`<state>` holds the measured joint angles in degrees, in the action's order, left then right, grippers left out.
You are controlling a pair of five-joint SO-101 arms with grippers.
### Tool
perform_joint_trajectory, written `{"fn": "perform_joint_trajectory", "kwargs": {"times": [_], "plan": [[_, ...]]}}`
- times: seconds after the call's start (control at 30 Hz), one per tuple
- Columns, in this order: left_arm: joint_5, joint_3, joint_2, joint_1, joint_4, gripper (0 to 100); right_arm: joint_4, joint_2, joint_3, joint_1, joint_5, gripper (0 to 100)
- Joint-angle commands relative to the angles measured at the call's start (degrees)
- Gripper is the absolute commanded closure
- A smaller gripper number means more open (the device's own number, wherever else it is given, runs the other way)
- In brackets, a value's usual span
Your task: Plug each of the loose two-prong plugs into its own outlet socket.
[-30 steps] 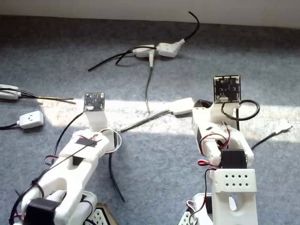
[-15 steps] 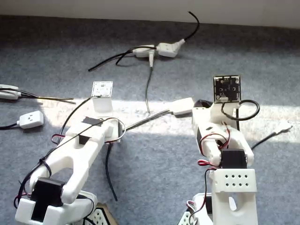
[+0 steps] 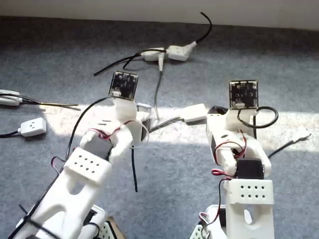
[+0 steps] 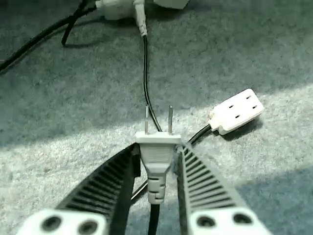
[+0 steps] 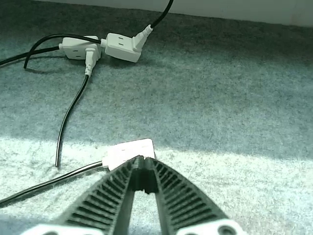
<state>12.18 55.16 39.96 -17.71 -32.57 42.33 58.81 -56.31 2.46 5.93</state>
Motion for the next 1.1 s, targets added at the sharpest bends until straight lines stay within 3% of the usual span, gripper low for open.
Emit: {"fn": "perform_joint_trajectory", "kwargs": {"times": [0.0, 0.13, 0.23, 0.33, 0.53, 0.8, 1.07], "plan": [[-0.53, 6.11, 10.24, -3.91, 14.77, 99, -3.82, 0.31, 0.75, -5.67, -0.26, 99.1], [-0.62, 18.86, 9.01, -6.29, 37.63, 99, -4.7, -0.13, 0.92, -6.37, -3.69, 99.1], [-0.79, 26.42, 6.02, -9.54, 55.12, 99, -4.53, -0.13, 0.92, -3.03, -3.43, 99.1], [-0.88, 28.97, 1.71, -12.18, 65.41, 99, -3.3, -0.13, 1.19, 2.15, -3.43, 99.1], [-0.88, 25.45, -10.51, -12.79, 76.13, 99, 3.91, -0.31, 7.78, 13.76, -3.69, 99.1], [-5.89, 23.08, -25.27, -14.37, 88.7, 99, 6.11, -0.31, 9.01, 20.79, -3.52, 99.1], [-6.33, 23.08, -27.74, -16.04, 91.69, 99, 6.9, -0.31, 9.1, 26.77, -3.43, 99.1]]}}
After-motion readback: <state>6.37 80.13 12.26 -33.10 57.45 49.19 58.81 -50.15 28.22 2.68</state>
